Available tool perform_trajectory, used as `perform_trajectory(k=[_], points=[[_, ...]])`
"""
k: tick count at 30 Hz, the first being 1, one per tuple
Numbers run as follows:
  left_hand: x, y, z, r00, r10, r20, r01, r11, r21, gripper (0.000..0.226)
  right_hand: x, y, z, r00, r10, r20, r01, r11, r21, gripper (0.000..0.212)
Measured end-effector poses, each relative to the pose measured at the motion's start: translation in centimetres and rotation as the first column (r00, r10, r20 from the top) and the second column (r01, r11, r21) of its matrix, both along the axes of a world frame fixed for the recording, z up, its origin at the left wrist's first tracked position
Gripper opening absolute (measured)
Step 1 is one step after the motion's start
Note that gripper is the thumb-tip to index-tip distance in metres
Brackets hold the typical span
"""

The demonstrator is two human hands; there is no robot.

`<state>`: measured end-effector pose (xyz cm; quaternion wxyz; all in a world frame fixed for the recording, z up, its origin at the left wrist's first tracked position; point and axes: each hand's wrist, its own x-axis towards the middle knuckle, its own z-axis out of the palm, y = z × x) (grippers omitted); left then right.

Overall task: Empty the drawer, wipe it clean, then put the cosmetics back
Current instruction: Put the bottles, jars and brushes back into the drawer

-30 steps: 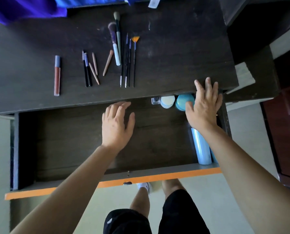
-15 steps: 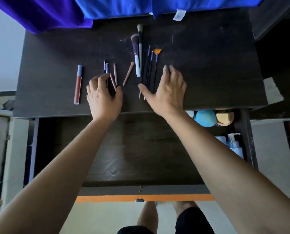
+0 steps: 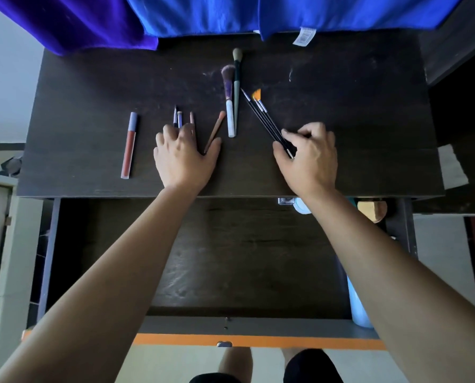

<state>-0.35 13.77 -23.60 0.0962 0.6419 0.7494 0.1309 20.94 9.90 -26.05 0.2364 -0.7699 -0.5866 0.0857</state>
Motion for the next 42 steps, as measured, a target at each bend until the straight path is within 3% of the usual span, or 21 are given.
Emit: perform_trajectory(k=[8,15,26,34,39,42], points=[[1.9,2.5,0.0,0.991,-0.084,0.102,0.086,0.996,-0.017,0.029,-0.8,1.8,0.7,0.983,-0.065,-0.171,0.056,0.997,-0.052,0.027],[2.6,4.2,0.9,0.999,-0.01,0.043,0.02,0.97,-0.242,0.034,-1.1,2.9,1.5,0.981,-0.048,-0.188,0.015,0.985,-0.173,0.021],[2.3,4.1,1.2,0.997,-0.049,0.056,0.063,0.96,-0.272,0.035,-0.6,2.4,2.3,0.889,-0.177,-0.422,0.062,0.96,-0.272,0.02],[2.3,3.8,1.3,0.989,-0.148,-0.007,0.142,0.963,-0.23,0.034,-1.1,2.8,2.8,0.965,-0.092,-0.247,-0.005,0.931,-0.365,0.022],[1.5,3.5,1.7,0.985,-0.122,0.119,0.141,0.976,-0.167,0.026,-2.0,2.9,3.2,0.997,-0.017,-0.07,-0.016,0.896,-0.444,0.023],[0.6,2.5,2.0,0.971,-0.076,0.227,0.094,0.993,-0.072,0.019,-2.9,2.2,3.2,0.998,0.032,0.051,-0.008,0.913,-0.407,0.021]])
